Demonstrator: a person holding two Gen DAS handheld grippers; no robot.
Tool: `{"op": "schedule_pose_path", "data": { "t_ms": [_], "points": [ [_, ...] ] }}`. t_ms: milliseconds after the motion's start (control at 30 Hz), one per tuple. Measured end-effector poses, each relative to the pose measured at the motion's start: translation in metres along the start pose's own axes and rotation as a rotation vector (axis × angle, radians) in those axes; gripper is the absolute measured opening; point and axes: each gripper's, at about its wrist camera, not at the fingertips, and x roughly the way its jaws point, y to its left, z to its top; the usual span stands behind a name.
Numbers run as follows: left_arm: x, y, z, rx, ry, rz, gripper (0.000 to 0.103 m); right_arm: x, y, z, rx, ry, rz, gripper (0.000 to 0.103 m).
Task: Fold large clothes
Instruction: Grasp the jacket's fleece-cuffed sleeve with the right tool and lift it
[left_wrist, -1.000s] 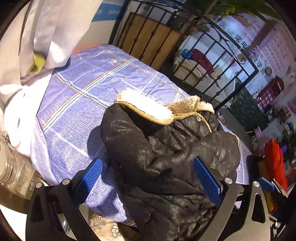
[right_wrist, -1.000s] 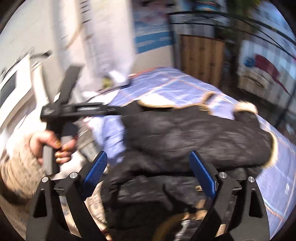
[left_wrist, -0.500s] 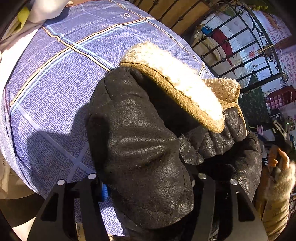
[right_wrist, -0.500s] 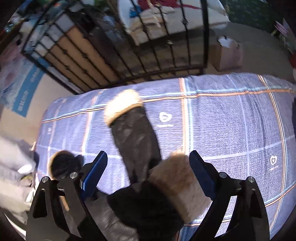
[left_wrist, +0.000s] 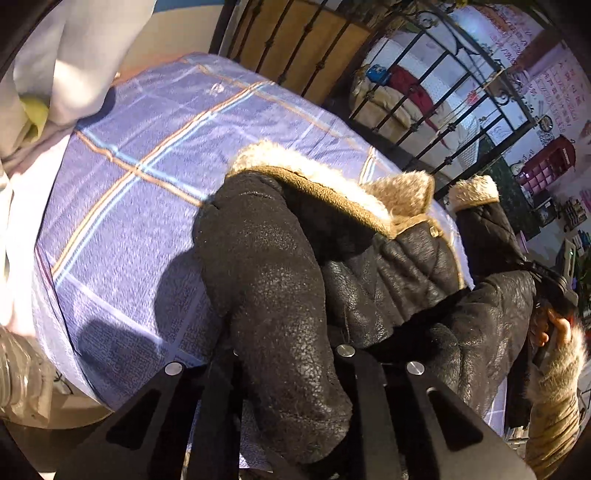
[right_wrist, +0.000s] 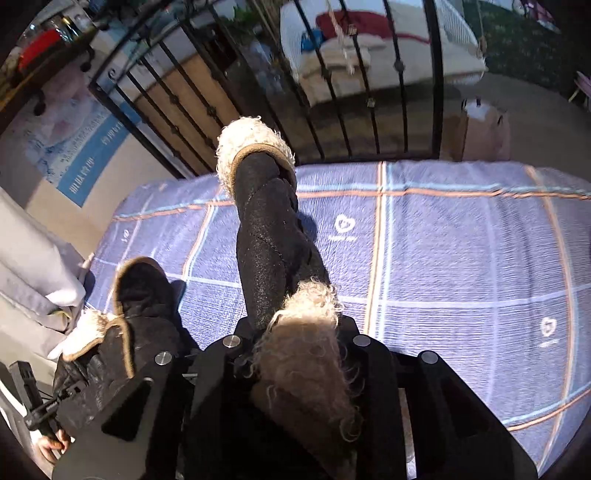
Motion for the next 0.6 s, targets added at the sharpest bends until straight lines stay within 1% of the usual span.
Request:
{"op": "schedule_pose_path", "data": {
  "t_ms": [33, 100, 133, 167, 233, 300, 333, 400, 433, 467, 500, 533, 567, 600],
  "points": [
    [-0.011, -0.009, 0.006, 0.031, -0.024, -0.015, 0.012, -0.031, -0.001, -0.006, 0.009, -0.045, 0.022, 0.024],
    [-0.03, -0.034, 0.027, 0.113, -0.069, -0.037, 0.012, -0.11, -0.011, -0.019, 0.027, -0.16, 0.061, 0.024],
    [-0.037, -0.049, 0.039, 0.152, -0.091, -0.059, 0.012, -0.142, -0.014, -0.029, 0.024, -0.202, 0.071, 0.024],
    [-0.043, -0.065, 0.051, 0.192, -0.112, -0.073, 0.012, -0.182, -0.016, -0.037, 0.009, -0.262, 0.067, 0.024],
    [-0.047, -0.098, 0.079, 0.25, -0.142, -0.1, 0.012, -0.234, -0.015, -0.05, -0.008, -0.356, 0.049, 0.023],
    [-0.054, -0.138, 0.11, 0.302, -0.187, -0.163, 0.012, -0.288, -0.012, -0.061, -0.011, -0.478, 0.041, 0.023],
    [-0.061, -0.161, 0.121, 0.343, -0.224, -0.18, 0.011, -0.31, -0.011, -0.066, -0.009, -0.529, 0.039, 0.023],
    [-0.082, -0.213, 0.136, 0.446, -0.316, -0.202, 0.011, -0.354, -0.019, -0.072, 0.034, -0.628, 0.056, 0.023],
    [-0.092, -0.233, 0.143, 0.477, -0.342, -0.236, 0.011, -0.37, -0.022, -0.076, 0.05, -0.672, 0.072, 0.023],
    [-0.101, -0.248, 0.153, 0.471, -0.344, -0.278, 0.011, -0.381, -0.023, -0.077, 0.052, -0.691, 0.078, 0.026],
    [-0.104, -0.257, 0.167, 0.424, -0.321, -0.331, 0.011, -0.387, -0.024, -0.077, 0.06, -0.683, 0.077, 0.032],
    [-0.101, -0.26, 0.178, 0.379, -0.291, -0.363, 0.011, -0.386, -0.025, -0.078, 0.083, -0.656, 0.062, 0.034],
    [-0.092, -0.26, 0.19, 0.334, -0.25, -0.379, 0.012, -0.377, -0.028, -0.077, 0.104, -0.61, 0.025, 0.04],
    [-0.08, -0.259, 0.196, 0.318, -0.215, -0.358, 0.017, -0.365, -0.029, -0.078, 0.105, -0.568, -0.021, 0.057]
  ]
}}
